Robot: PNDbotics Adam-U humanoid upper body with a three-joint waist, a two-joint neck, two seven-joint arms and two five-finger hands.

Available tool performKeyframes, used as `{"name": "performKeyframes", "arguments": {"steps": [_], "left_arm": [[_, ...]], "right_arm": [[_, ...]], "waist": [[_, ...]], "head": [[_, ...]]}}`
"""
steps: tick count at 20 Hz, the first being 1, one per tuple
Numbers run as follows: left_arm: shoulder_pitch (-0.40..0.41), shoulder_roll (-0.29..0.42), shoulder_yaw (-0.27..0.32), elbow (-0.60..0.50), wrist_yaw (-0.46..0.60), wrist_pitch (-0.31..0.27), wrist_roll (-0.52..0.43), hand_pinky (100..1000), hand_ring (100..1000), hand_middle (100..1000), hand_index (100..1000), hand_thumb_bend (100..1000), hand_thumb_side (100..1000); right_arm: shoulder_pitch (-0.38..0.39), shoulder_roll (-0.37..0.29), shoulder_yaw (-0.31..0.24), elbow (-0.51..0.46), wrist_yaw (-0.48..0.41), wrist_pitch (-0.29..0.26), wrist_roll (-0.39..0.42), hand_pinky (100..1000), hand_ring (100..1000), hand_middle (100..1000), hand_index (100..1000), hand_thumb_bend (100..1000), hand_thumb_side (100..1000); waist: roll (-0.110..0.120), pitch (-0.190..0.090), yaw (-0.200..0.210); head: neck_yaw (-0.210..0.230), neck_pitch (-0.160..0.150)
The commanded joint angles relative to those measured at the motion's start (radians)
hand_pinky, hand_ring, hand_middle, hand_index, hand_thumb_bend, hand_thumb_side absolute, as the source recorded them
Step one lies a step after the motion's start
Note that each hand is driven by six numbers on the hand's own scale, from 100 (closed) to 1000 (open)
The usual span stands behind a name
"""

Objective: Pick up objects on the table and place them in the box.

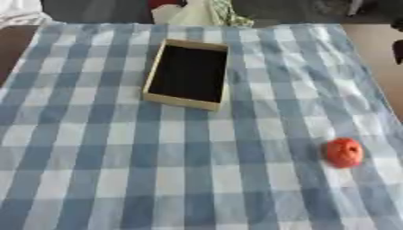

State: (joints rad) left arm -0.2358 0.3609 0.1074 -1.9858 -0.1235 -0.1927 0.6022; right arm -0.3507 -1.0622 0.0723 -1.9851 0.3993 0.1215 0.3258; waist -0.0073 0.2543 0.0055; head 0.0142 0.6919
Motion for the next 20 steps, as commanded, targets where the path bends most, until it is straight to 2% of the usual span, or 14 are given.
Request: {"name": "performKeyframes", "arguments": {"steps": [1,8,12,13,15,20], "left_arm": [[-0.002,0.034,0.002,-0.014,-0.003,0.000,-0.006,750,757,687,816,554,658],[0.000,0.035,0.001,-0.014,-0.003,0.001,-0.010,750,757,687,816,553,658],[0.002,0.035,0.000,-0.014,-0.003,0.003,-0.011,750,757,687,816,552,659],[0.002,0.035,0.000,-0.014,-0.003,0.003,-0.011,750,757,687,816,552,658],[0.002,0.034,0.000,-0.014,-0.003,0.003,-0.011,750,757,687,816,551,658],[0.003,0.033,0.000,-0.014,-0.003,0.004,-0.014,750,757,687,816,551,659]], "right_arm": [[0.001,-0.049,0.011,-0.015,-0.015,-0.005,0.038,775,807,739,842,100,842],[0.012,-0.053,0.039,-0.015,-0.009,-0.016,0.115,792,821,759,858,100,838],[0.020,-0.051,0.045,-0.015,-0.011,-0.032,0.158,798,827,755,878,100,781],[0.023,-0.050,0.046,-0.015,-0.013,-0.039,0.170,803,832,749,892,102,686],[0.028,-0.048,0.048,-0.015,-0.019,-0.054,0.196,805,830,739,882,185,565],[0.037,-0.044,0.048,-0.015,-0.028,-0.074,0.258,805,834,746,894,274,408]], "waist": [[-0.001,-0.019,-0.003],[-0.003,-0.021,-0.005],[-0.003,-0.022,-0.007],[-0.004,-0.022,-0.007],[-0.004,-0.022,-0.007],[-0.004,-0.021,-0.008]], "head": [[-0.004,0.003],[-0.006,0.002],[-0.006,0.003],[-0.005,0.003],[-0.005,0.003],[-0.005,0.003]]}}
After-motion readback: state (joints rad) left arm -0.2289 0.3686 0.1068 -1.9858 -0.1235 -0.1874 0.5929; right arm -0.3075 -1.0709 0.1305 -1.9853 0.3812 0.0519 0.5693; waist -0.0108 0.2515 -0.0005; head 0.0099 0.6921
